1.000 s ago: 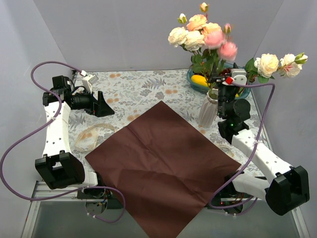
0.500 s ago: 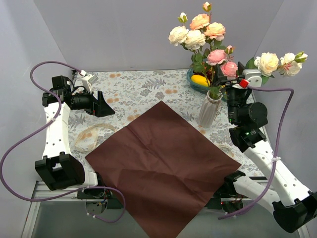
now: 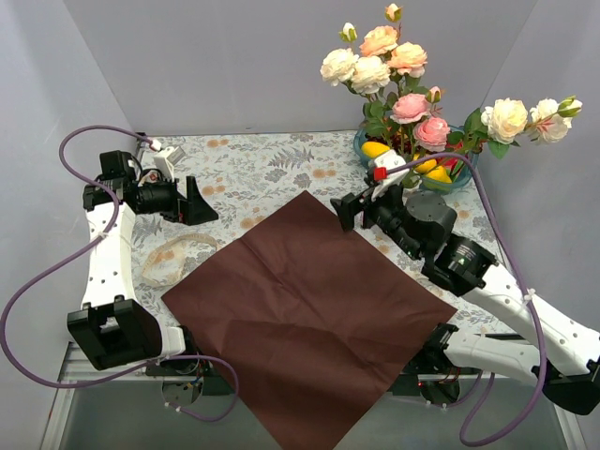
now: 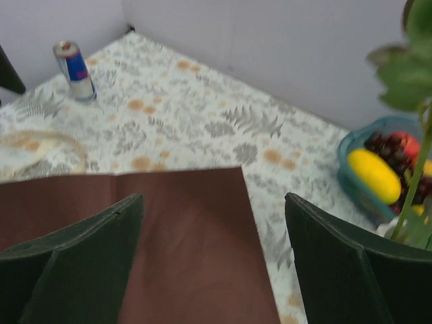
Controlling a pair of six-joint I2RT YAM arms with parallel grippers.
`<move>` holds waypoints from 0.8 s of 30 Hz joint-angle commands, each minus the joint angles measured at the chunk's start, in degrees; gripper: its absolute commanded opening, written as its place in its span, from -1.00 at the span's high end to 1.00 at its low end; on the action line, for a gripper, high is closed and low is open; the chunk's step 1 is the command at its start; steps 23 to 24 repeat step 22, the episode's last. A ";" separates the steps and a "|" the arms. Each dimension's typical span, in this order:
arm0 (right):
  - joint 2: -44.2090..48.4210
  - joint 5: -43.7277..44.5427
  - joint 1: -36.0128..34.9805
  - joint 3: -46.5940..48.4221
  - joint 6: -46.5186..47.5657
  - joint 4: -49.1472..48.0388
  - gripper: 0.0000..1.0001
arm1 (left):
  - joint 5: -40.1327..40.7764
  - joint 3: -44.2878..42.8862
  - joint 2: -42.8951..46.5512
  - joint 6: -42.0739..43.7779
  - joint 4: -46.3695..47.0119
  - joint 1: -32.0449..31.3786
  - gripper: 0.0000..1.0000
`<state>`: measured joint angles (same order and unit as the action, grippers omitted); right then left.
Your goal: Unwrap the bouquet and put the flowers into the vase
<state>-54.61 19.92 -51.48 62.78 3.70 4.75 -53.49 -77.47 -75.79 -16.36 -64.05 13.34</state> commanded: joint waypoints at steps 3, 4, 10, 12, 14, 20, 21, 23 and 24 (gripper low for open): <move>9.07 4.48 -0.55 -3.99 -17.22 18.40 -0.91 | 1.38 2.06 4.07 -0.34 0.77 0.10 -0.92; 9.43 5.12 -0.55 -3.29 -21.07 21.32 -0.92 | 1.38 2.06 4.16 -0.51 0.77 0.10 -0.93; 14.17 10.39 -1.16 -2.49 -29.62 34.53 -0.96 | 0.59 2.06 4.07 -2.36 1.74 0.10 -0.96; 17.15 11.19 -1.16 -3.89 -29.81 34.71 -0.96 | 0.50 2.24 4.16 -2.45 1.91 0.10 -0.96; 18.48 11.54 -1.16 -4.42 -30.34 35.84 -0.96 | 1.46 3.29 4.42 -2.62 2.96 0.10 -0.96; 19.54 13.12 -1.16 -2.93 -30.78 41.64 -0.96 | 2.43 4.52 4.51 -3.06 4.46 0.10 -0.96; 19.37 13.39 -1.08 -2.50 -30.78 42.26 -0.96 | 2.60 4.26 4.25 -3.15 4.64 0.19 -0.96; 19.28 13.56 -1.16 -2.49 -30.78 42.62 -0.96 | 2.69 4.09 3.98 -3.50 4.81 0.10 -0.96; 19.28 13.56 -1.16 -2.49 -30.78 42.62 -0.96 | 2.69 4.09 3.98 -3.50 4.81 0.10 -0.96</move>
